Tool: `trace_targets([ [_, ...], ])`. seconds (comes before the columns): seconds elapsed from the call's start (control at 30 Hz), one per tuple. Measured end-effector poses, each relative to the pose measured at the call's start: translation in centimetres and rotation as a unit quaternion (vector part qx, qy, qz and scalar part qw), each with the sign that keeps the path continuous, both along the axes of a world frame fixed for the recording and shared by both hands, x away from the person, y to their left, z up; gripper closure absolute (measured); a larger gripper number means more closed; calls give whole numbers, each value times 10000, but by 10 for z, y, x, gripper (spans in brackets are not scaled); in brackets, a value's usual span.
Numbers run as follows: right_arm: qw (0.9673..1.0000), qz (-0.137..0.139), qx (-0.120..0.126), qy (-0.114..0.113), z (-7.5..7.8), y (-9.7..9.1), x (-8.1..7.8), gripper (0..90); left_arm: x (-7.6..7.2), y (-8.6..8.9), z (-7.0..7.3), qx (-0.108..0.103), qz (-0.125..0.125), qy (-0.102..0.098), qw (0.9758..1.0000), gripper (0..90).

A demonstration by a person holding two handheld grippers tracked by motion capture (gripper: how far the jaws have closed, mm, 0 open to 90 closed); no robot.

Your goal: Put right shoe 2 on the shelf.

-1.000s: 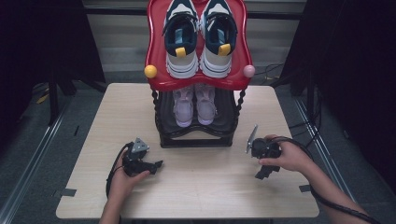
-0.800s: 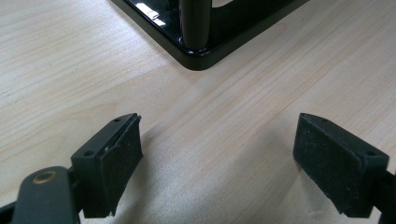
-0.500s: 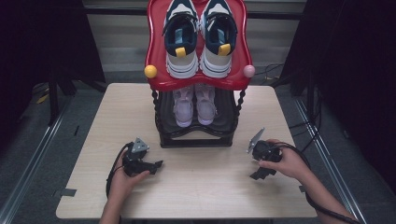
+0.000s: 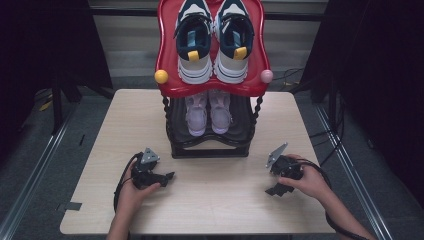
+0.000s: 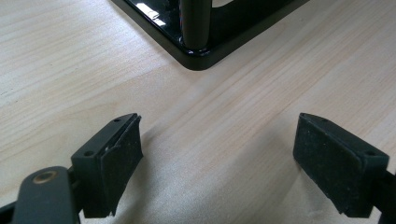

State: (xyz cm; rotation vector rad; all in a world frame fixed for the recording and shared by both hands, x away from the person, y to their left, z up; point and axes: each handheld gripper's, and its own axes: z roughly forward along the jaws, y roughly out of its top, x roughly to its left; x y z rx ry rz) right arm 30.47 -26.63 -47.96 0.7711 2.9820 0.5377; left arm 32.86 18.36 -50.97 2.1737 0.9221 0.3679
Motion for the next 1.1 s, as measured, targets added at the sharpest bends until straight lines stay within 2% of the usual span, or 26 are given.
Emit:
trace_targets([
  [0.1,9999,-74,88,-94,-2,-2,-3,141,0,0,0,-7,-8,3,10000,148],
  [0.13,9998,-13,149,-163,-3,-3,-3,140,0,0,0,-7,-7,2,10000,148],
  [0.17,9996,-131,174,-158,-3,-3,-5,137,0,0,0,-8,-7,3,10000,148],
  [0.2,9993,-76,244,-284,-5,-5,-4,136,0,0,0,-4,-9,1,10000,148],
  [0.23,9990,-177,270,-312,-5,-6,-6,136,0,0,0,-5,-8,1,10000,148],
  [0.37,9968,-303,536,-503,-8,-11,-9,134,0,0,0,-8,4,2,10000,149],
  [0.5,9950,-396,693,-602,-11,-15,-12,127,0,0,0,-13,7,0,10000,149],
  [0.67,9906,-525,983,-794,-15,-20,-16,116,0,0,0,-24,13,2,10000,149],
  [0.8,9878,-613,1096,-920,-18,-22,-19,108,0,0,0,-29,18,-1,10000,149],
  [1.1,9780,-793,1494,-1224,-25,-28,-27,107,-1,0,0,-10,24,1,10000,149],
])
